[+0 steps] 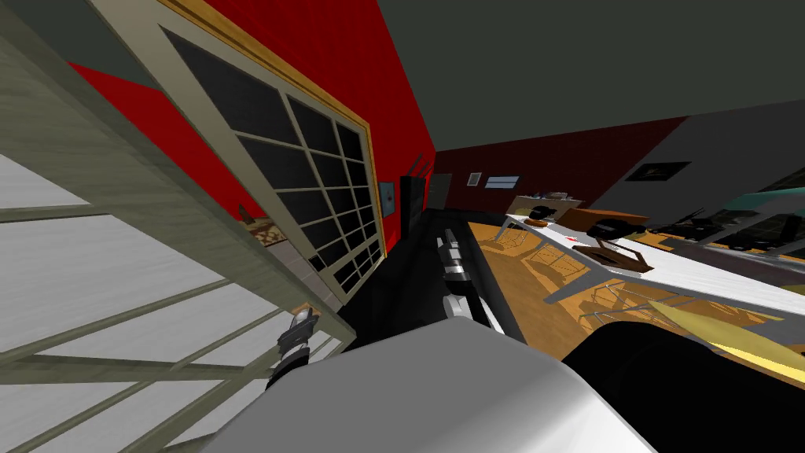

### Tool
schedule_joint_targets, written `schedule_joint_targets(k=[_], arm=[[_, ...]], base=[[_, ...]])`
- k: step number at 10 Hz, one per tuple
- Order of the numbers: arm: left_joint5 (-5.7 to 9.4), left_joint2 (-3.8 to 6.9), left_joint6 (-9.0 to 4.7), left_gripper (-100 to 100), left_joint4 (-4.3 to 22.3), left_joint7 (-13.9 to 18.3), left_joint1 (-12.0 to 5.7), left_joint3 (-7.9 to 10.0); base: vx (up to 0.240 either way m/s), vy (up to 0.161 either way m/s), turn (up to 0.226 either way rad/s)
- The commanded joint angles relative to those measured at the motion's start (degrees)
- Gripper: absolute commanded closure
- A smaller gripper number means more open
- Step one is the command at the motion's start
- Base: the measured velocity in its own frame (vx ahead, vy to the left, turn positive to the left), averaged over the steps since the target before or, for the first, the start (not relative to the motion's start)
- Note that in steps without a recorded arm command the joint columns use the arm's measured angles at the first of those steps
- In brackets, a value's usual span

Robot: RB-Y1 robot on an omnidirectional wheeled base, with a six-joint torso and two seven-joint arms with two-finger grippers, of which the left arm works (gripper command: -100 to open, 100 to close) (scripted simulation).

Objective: Pull the door open

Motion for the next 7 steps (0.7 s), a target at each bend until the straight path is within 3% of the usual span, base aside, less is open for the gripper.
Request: schedule_joint_targets(k=[1, 3, 7], arm=[[-0.55, 0.56, 0.25, 100, -1.23, 0.9, 0.42, -1.14], [-0.61, 0.65, 0.31, 100, -1.17, 0.97, 0.52, -1.27], [-2.44, 1.97, -0.45, 100, -2.59, 3.07, 1.88, -4.63]], base=[[-0.263, -0.03, -0.067], [-0.177, -0.016, -0.039], [-0.195, 0.019, -0.065]])
